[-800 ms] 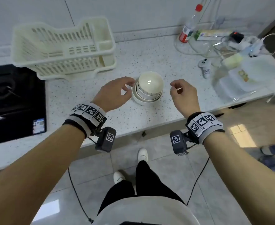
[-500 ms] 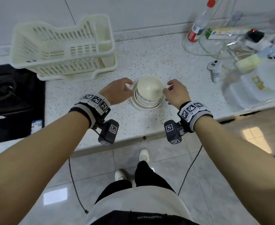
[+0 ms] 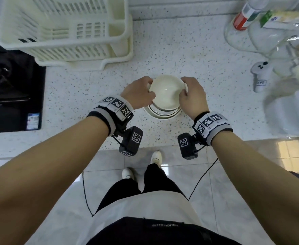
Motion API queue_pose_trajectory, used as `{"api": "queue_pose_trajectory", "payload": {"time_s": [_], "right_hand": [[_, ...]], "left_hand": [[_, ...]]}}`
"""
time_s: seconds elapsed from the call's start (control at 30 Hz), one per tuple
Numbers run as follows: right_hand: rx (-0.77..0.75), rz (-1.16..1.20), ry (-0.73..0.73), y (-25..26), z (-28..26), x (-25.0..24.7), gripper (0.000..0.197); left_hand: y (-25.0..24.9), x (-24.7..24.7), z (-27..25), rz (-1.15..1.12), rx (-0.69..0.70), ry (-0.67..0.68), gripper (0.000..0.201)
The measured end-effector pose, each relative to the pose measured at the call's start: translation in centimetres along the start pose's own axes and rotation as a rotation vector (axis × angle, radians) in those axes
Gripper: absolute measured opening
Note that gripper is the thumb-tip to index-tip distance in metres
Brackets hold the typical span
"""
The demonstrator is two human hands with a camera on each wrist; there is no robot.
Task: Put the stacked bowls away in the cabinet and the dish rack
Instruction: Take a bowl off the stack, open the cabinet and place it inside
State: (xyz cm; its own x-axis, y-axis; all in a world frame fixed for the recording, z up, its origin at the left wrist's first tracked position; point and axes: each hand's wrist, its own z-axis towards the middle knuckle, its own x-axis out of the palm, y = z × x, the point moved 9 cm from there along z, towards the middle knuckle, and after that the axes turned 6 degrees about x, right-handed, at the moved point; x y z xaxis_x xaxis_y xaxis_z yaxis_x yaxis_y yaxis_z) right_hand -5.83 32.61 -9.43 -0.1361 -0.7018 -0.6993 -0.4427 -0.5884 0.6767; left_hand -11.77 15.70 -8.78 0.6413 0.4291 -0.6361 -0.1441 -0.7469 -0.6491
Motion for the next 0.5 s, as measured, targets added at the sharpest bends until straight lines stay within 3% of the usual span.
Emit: {"api": "queue_pose_trajectory", "payload": {"time_s": [0.2,0.37,0.5], "right_hand": [[0.002,0.225,-0.054,2.2,0.2,-1.6,0.038],[0.033,0.396,0.051,7.7,-0.4,0.3,0.044],[0.138,0.496,0.039,10.8,-1.2,2.8,0.031]], "left_hand": [[-1.0,-3.6,-1.9,-0.248,0.103,-0.106,0.048],[2.5,-5.4,-5.2,-0.715,-0.01,-0.052,0.037],[5.8,-6.9,-6.9,-0.856,-0.108,-0.095,0.034]]}}
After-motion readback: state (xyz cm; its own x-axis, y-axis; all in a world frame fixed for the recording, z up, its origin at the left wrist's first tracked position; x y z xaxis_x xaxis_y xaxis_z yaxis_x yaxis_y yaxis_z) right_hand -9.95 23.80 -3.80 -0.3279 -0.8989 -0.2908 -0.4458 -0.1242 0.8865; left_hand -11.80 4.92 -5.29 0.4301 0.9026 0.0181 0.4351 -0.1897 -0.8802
